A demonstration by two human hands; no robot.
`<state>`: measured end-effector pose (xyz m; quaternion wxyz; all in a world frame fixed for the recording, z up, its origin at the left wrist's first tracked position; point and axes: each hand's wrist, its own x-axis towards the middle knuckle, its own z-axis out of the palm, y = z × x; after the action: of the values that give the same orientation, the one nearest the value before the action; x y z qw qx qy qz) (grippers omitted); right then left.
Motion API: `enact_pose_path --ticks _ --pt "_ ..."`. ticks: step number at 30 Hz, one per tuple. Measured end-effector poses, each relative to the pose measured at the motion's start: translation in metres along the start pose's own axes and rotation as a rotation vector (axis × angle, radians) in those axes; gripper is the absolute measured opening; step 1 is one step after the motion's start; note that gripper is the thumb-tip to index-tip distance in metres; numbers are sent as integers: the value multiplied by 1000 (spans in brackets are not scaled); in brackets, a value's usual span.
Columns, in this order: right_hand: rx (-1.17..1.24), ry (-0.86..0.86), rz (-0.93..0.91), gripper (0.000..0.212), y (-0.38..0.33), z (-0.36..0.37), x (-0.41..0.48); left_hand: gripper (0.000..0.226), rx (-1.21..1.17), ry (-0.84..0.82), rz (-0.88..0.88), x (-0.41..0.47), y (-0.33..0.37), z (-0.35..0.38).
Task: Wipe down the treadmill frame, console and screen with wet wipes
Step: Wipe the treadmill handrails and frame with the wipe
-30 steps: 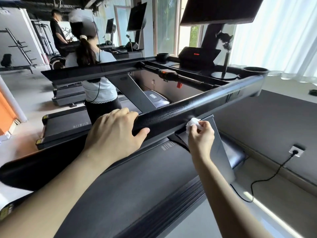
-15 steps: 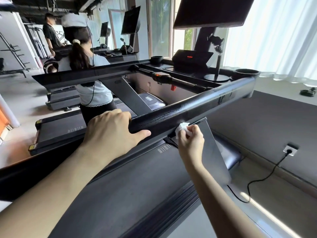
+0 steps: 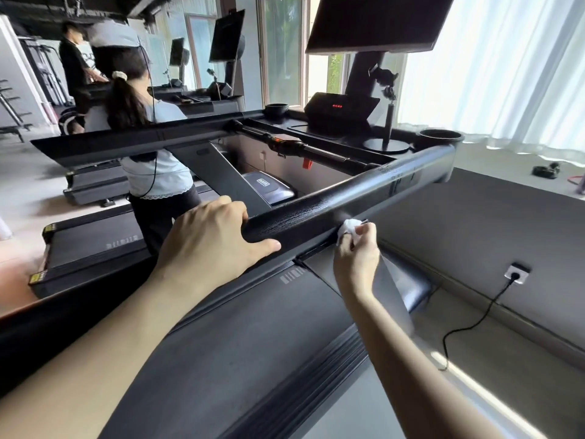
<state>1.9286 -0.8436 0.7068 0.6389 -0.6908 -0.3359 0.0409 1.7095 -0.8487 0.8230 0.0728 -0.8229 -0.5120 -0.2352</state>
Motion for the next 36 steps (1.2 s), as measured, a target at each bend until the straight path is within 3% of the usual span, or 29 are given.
enact_pose_path --ticks 5,7,10,14,17,21,25,29,32,36 --pt "-51 -144 -182 16 -4 0 -31 64 21 32 25 -3 0 1" --pt "-54 -90 -94 8 1 -2 -5 64 28 35 30 -3 1 0" --pt "-54 -9 29 18 8 -6 39 64 34 34 26 -2 1 0" --pt "3 68 92 16 6 -7 49 65 46 35 27 -3 2 0" --pt "71 68 17 7 -5 5 9 63 52 46 32 -3 2 0" --pt "150 -70 -124 22 -8 6 -27 63 47 58 44 -3 2 1" --pt "116 67 29 24 12 0 34 64 49 40 37 -3 2 1" --pt "75 84 104 19 11 -9 60 63 49 33 27 -3 3 1" --pt "99 33 4 7 -20 -9 14 63 51 38 26 -3 4 1" --pt "228 -145 -271 13 -35 -3 -44 64 62 37 23 -4 4 1"
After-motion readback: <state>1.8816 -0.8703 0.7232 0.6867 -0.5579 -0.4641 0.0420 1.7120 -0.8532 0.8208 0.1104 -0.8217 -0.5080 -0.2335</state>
